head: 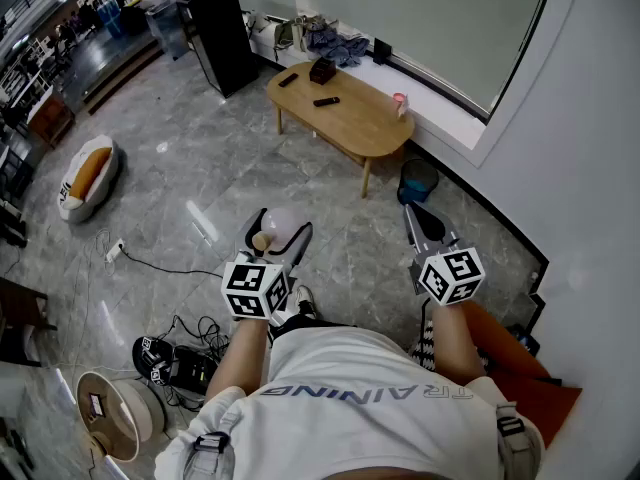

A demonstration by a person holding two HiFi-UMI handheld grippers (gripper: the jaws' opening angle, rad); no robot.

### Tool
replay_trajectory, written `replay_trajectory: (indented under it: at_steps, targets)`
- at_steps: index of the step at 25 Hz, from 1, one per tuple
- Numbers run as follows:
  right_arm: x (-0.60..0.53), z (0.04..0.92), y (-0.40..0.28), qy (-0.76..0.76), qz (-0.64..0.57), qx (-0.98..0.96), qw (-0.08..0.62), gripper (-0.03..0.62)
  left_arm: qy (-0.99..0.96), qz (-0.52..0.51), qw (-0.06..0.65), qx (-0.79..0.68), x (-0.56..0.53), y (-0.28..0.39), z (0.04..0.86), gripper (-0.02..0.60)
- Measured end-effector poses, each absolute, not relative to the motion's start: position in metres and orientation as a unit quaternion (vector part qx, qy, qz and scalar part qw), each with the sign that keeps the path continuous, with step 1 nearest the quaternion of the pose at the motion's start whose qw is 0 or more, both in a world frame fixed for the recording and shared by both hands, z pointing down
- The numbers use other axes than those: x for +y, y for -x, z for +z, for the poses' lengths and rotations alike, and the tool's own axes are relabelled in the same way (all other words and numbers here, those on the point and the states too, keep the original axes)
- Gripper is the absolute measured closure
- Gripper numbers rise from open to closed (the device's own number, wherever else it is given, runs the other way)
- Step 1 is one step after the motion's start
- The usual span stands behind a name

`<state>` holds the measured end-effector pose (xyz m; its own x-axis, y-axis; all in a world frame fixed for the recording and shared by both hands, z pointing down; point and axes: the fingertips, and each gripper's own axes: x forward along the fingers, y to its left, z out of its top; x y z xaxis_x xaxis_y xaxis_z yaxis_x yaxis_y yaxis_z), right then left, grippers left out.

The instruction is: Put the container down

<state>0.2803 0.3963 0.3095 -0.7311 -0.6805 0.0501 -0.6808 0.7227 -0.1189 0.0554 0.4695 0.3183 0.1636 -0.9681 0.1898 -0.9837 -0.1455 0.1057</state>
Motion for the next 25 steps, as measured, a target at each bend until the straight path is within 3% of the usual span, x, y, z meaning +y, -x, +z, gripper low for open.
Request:
replay_trajectory:
  at_steps: [15, 25]
  targets:
    - [0.379, 0.322, -0.267, -0.398, 0.078, -0.914, 0.004, 0.58, -0.765, 0.04, 0.113, -0.633, 0.451, -0.032, 0.329, 0.186]
    - [0.328, 0.33, -0.21, -0.41, 0.09, -0.908, 0.008, 0.579, -0.773, 0.026, 0.135, -0.62, 0.398, 0.027, 0.336, 0.186]
